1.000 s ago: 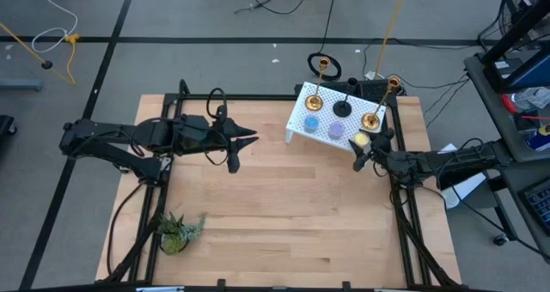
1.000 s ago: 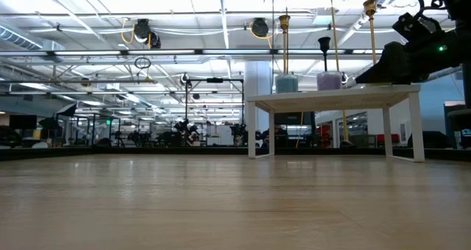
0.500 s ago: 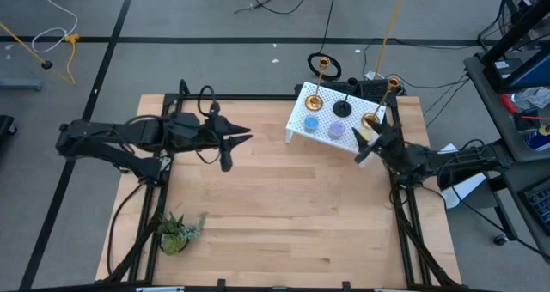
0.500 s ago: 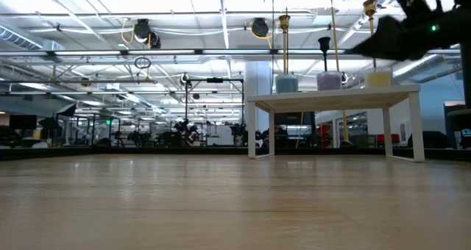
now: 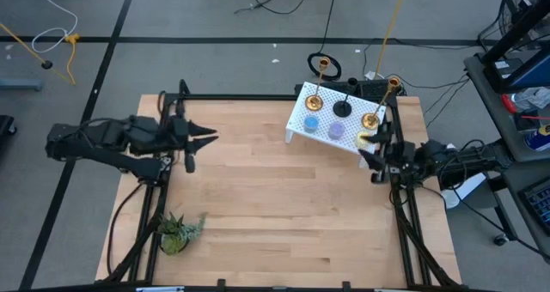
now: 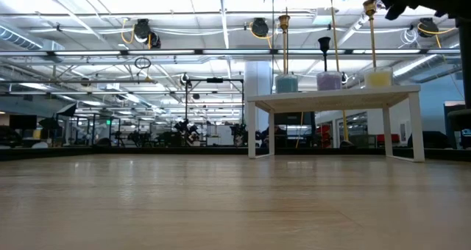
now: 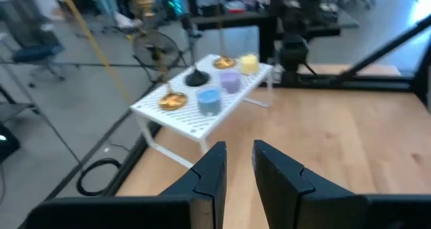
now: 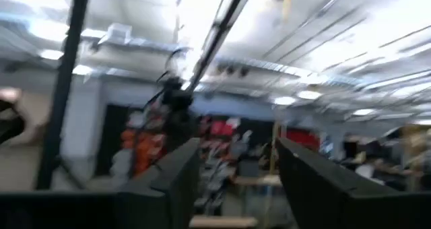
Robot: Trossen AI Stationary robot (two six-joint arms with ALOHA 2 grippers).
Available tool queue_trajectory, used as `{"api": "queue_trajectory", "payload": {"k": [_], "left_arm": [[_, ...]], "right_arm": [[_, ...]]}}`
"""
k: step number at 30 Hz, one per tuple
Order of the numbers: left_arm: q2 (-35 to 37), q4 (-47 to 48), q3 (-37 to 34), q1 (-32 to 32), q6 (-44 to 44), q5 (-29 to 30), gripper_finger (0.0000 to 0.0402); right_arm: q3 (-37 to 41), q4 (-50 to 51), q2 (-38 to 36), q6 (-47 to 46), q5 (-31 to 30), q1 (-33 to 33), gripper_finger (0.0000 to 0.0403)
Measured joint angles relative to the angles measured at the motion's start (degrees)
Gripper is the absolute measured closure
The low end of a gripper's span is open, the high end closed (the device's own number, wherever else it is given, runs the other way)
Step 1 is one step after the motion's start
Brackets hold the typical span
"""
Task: Pick & Place candle stick holders
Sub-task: Return to Home Position
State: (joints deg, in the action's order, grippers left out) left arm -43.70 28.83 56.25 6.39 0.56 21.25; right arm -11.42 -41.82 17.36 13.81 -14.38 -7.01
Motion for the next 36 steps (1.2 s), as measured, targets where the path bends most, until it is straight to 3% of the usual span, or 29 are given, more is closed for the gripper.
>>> {"api": "queue_trajectory", "payload": {"k": [9,12,21,25,36], "left_arm": [[14.79,-11.20,-17.86,0.25,-0.05,1.26,0.0321],[17.82,-12.73,-21.50,0.25,-0.51,0.44,0.0321],[25.06,-21.06,-34.01,0.25,-5.88,-2.19,0.0321],[28.45,-23.00,-38.33,0.25,-7.63,-7.98,0.0321],[34.70,-23.13,-43.44,0.25,-9.53,-14.50,0.0321]], "right_arm": [[0.00,15.71,-0.12,-3.28,7.15,0.02,0.0370],[0.00,19.28,-0.11,-5.45,10.57,0.02,0.0397],[0.00,26.38,-0.13,-14.64,17.89,0.02,0.0393],[0.00,28.92,-0.09,-17.44,20.64,0.00,0.0389],[0.00,33.06,-0.11,-16.97,20.46,0.02,0.0302]]}}
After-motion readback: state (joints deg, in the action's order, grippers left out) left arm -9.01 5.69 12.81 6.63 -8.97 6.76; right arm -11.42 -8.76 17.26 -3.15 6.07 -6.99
